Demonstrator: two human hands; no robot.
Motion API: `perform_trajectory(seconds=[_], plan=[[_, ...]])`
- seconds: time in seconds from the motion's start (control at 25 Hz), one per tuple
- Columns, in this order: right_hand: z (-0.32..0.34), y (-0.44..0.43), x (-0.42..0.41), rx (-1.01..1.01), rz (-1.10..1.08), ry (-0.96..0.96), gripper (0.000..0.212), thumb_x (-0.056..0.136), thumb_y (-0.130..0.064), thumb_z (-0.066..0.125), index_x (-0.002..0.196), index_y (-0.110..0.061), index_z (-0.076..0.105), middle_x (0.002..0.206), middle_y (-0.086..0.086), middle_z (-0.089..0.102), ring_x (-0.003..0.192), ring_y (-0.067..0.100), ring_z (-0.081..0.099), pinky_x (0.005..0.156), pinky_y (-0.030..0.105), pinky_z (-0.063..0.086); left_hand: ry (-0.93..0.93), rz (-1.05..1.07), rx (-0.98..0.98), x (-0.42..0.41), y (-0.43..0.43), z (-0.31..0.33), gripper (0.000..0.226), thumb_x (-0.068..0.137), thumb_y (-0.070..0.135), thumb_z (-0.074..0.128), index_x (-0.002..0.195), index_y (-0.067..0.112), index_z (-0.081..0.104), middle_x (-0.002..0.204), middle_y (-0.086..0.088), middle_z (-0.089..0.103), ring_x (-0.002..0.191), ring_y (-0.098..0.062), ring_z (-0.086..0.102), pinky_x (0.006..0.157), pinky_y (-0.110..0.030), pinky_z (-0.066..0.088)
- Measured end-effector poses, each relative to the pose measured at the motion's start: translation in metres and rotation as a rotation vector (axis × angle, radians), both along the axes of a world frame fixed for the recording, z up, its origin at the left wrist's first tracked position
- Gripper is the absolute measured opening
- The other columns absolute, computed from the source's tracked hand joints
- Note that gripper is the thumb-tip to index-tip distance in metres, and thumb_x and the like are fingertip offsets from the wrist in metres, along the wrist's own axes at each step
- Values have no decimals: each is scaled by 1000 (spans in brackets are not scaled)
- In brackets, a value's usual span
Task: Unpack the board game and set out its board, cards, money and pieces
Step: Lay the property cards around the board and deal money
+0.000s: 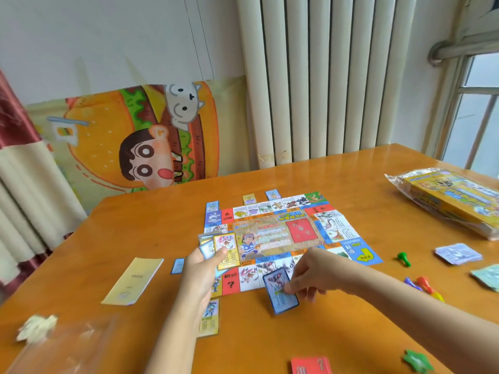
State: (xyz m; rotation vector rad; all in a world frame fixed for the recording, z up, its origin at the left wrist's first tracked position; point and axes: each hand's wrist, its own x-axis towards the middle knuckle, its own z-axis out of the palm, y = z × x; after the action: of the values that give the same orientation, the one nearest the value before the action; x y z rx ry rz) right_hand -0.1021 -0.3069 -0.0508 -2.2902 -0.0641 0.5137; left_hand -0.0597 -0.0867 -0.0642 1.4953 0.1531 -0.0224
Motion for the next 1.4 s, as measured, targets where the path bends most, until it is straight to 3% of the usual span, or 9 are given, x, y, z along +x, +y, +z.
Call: perform_trajectory(seconds=[0.2,0.48,0.84,1.04,1.4], plan=[[-13,10,-12,-88,-58,54,26,81,-34,73,66,-15,63,55,-6,62,43,5,55,46,14,41,-25,1,75,-6,5,-4,12,90,9,62,97,18,66,96,1,72,92,-16,66,83,-36,49],[-12,17,-9,-155,-61,74,26,80,-31,75,69,-12,60,58,-2,63,43,8,55,46,15,44,-30,-12,125,-3,7,-8,12,89,12,64,95,22,68,97,-1,73,96,-25,68,94,-53,48],[-14,19,-4,-131,-100,70,29,80,-28,75,65,-11,58,58,0,64,43,10,57,45,16,44,4,-61,1,-4,9,-3,12,88,10,64,95,18,68,100,-3,73,102,-26,65,102,-55,40],[-19,19,-5,-116,-99,29,29,81,-30,74,65,-13,58,58,-1,64,41,8,55,44,15,42,5,-79,-5,-6,7,0,13,88,8,63,96,18,67,101,-5,73,101,-26,66,97,-47,46],[-19,17,-9,-79,-94,-8,30,83,-31,72,66,-13,56,56,-2,62,41,8,54,45,15,42,52,-94,-10,-9,2,-1,12,87,9,64,95,17,67,94,-3,74,88,-22,69,74,-33,50]])
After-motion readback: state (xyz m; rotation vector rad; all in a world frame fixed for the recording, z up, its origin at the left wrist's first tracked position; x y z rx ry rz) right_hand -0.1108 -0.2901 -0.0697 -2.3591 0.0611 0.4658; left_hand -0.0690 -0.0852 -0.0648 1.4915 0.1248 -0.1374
